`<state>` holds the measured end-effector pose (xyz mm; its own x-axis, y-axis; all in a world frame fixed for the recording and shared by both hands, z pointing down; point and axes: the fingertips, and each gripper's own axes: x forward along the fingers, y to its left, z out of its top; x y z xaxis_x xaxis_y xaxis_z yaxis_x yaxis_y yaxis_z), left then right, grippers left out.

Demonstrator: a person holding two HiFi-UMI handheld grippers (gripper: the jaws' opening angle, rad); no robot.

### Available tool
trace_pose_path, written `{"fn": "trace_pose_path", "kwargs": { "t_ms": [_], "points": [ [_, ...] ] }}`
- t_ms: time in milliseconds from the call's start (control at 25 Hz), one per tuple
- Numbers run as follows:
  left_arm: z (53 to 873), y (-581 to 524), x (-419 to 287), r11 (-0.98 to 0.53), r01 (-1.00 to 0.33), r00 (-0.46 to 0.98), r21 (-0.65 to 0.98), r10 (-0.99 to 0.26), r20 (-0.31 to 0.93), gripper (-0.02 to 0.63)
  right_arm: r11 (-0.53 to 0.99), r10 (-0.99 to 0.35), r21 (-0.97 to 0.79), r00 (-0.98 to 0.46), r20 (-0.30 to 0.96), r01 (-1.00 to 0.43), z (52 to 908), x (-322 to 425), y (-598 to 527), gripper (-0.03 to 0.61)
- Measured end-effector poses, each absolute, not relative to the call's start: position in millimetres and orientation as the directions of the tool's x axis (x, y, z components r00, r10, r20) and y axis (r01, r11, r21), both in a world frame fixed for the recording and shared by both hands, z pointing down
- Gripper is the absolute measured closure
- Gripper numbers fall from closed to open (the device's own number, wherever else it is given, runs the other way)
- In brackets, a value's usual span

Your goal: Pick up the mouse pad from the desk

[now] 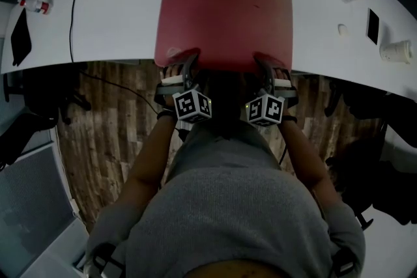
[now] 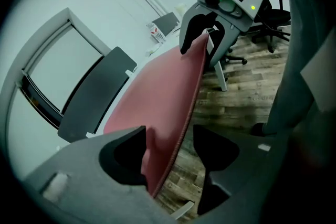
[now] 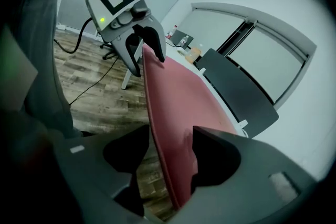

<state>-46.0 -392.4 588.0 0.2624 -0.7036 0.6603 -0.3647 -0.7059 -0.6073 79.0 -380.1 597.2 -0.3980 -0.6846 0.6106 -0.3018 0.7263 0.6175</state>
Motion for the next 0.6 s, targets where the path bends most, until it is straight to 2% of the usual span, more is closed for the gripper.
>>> {"fn": "trace_pose_path", "kwargs": {
  "t_ms": [80, 120, 240, 360, 600],
  "points": [
    [590.7, -395.5, -45.9, -0.699, -0.361, 0.25, -0.617, -0.71, 0.658, 0.409, 0.72, -0.69, 0.627, -0.398, 0.604, -0.298, 596.0, 77.2, -381.6, 0.381],
    [590.3, -397.4, -45.8, -0.697, -0.362, 0.249, -0.619, -0.712, 0.656, 0.43, 0.72, -0.691, 0.628, -0.397, 0.605, -0.296, 594.6, 76.3, -382.0, 0.393],
    [586.3, -399.2, -45.3, -0.705, -0.359, 0.266, -0.611, -0.705, 0.657, 0.445, 0.725, -0.685, 0.624, -0.407, 0.605, -0.292, 590.7, 73.9, -380.7, 0.415],
    [580.2, -398.6, -45.5, -0.717, -0.361, 0.293, -0.596, -0.694, 0.658, 0.516, 0.727, -0.679, 0.624, -0.438, 0.589, -0.288, 577.4, 71.4, -381.5, 0.523],
    [571.5, -399.1, -46.6, -0.73, -0.461, 0.342, -0.505, -0.671, 0.658, 0.563, 0.776, -0.626, 0.55, -0.49, 0.607, -0.31, 566.1, 71.9, -384.4, 0.554]
  ]
}}
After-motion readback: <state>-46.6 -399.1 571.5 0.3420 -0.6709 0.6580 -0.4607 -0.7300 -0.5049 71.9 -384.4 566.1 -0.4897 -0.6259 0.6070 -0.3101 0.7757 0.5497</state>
